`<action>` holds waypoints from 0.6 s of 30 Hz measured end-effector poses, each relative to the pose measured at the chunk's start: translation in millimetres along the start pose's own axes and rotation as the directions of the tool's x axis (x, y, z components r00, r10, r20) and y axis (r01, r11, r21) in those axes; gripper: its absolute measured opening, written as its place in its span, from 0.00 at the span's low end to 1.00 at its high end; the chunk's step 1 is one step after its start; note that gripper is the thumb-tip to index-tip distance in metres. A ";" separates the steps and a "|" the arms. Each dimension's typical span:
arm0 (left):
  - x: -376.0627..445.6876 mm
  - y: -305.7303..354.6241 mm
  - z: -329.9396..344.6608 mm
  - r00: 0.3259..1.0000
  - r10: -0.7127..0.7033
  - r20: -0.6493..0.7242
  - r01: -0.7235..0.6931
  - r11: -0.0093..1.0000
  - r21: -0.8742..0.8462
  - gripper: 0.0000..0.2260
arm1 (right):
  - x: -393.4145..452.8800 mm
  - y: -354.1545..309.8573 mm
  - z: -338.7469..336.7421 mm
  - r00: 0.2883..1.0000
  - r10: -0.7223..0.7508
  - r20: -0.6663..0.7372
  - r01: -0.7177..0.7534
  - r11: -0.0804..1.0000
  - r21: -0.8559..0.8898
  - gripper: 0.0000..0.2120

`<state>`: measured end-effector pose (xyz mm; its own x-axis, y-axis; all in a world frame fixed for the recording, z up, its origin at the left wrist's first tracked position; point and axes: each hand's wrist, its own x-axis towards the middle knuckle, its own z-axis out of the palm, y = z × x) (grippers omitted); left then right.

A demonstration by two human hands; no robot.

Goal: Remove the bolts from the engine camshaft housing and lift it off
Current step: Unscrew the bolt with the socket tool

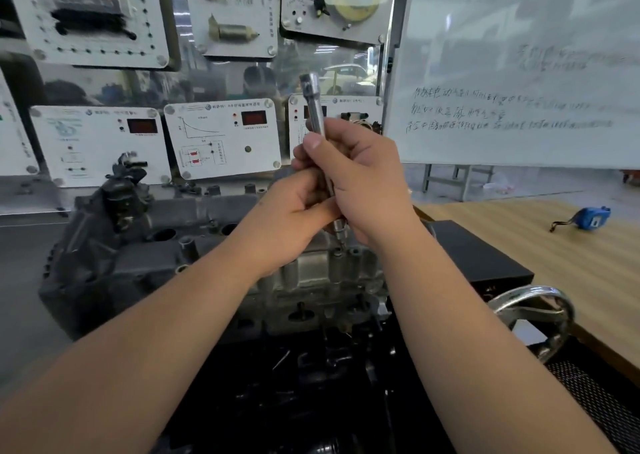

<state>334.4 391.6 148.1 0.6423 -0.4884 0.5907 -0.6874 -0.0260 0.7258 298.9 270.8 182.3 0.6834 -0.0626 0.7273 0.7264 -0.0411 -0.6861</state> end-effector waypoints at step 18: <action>-3.5 2.1 5.6 0.986 -0.020 -0.165 0.015 0.999 -0.030 0.05 | 3.8 7.5 -6.9 0.998 -0.005 0.060 -0.015 0.943 0.334 0.07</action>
<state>328.8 388.4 145.5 0.7031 -0.3367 0.6263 -0.6670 -0.0069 0.7451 306.4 263.4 179.8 0.6828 -0.0022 0.7306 0.6985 0.2948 -0.6520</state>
